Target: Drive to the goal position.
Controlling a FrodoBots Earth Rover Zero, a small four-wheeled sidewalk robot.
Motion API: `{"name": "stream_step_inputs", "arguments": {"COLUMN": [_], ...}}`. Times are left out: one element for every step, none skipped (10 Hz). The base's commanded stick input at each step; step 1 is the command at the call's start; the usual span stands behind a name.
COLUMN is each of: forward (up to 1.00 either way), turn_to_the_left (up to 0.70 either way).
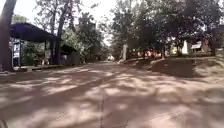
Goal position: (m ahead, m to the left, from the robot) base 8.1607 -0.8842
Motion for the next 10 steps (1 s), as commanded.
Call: {"name": "stream_step_inputs", "arguments": {"forward": [1.0,1.0,1.0,1.0,1.0,1.0,1.0,1.0,1.0,1.0], "turn_to_the_left": [0.0,0.0,0.0,0.0,0.0,0.0,0.0,0.0,0.0,0.0]}}
